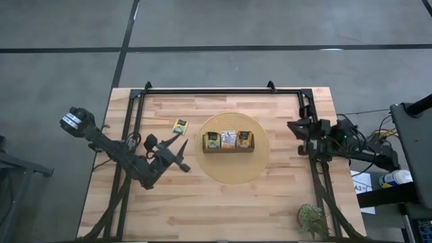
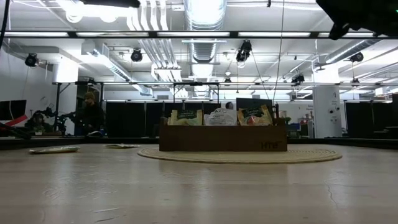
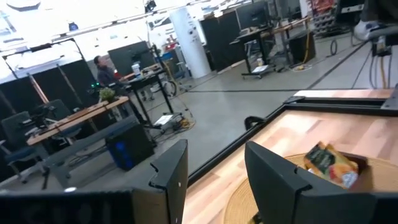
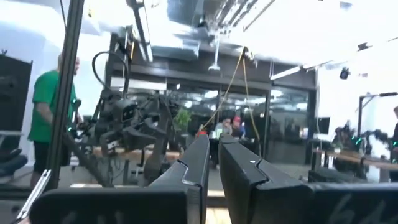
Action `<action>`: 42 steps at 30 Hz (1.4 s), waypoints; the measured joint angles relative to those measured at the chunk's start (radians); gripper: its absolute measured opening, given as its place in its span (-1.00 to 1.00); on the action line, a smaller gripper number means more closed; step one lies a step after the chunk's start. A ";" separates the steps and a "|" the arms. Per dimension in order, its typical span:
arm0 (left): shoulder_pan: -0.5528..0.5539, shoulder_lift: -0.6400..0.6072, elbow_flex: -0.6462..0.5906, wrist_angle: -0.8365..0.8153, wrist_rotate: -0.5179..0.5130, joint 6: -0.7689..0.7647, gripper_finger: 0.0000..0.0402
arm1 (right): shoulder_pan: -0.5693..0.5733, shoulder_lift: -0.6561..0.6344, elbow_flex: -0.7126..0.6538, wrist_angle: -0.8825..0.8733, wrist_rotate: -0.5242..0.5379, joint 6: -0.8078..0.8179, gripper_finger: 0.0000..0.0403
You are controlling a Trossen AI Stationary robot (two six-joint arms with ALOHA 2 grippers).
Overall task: Pick & Place Tea
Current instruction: Put the yellow tea bag into the left section of the wooden organizer
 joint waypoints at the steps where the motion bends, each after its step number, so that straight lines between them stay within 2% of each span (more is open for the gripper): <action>1: -0.003 0.000 -0.002 0.000 0.000 -0.010 -0.24 | 0.000 -0.035 -0.016 0.000 0.000 -0.002 -0.83; 4: -0.004 0.000 -0.016 0.000 0.038 -0.057 -0.24 | 0.000 -0.085 -0.046 0.028 -0.006 -0.023 -0.83; 9: 0.010 0.000 -0.041 0.000 0.237 -0.136 -0.24 | 0.000 -0.048 -0.071 0.024 -0.013 -0.062 -0.83; 16: 0.100 0.000 -0.103 -0.011 0.412 -0.265 -0.24 | 0.000 -0.036 -0.123 -0.014 0.110 -0.106 -0.83; 18: 0.165 0.000 -0.132 -0.028 0.538 -0.360 -0.24 | -0.001 -0.038 -0.123 -0.047 0.117 -0.105 -0.83; 23: 0.389 0.004 -0.188 -0.133 1.017 -0.614 -0.24 | 0.000 -0.039 -0.123 -0.115 0.099 -0.097 -0.83; 25: 0.458 0.007 -0.201 -0.183 1.111 -0.665 -0.24 | -0.001 -0.039 -0.123 -0.156 0.093 -0.100 -0.83; 28: 0.501 0.008 -0.223 -0.220 1.113 -0.691 -0.24 | 0.000 -0.038 -0.125 -0.212 0.074 -0.115 -0.83; 34: 0.504 0.007 -0.248 -0.228 1.084 -0.665 -0.24 | 0.000 -0.039 -0.127 -0.293 0.076 -0.161 -0.83; 39: 0.504 0.002 -0.249 -0.284 1.081 -0.656 -0.24 | 0.000 -0.038 -0.127 -0.334 0.162 -0.224 -0.83; 42: 0.504 -0.012 -0.249 -0.374 1.040 -0.647 -0.24 | -0.001 -0.036 -0.127 -0.349 0.226 -0.242 -0.83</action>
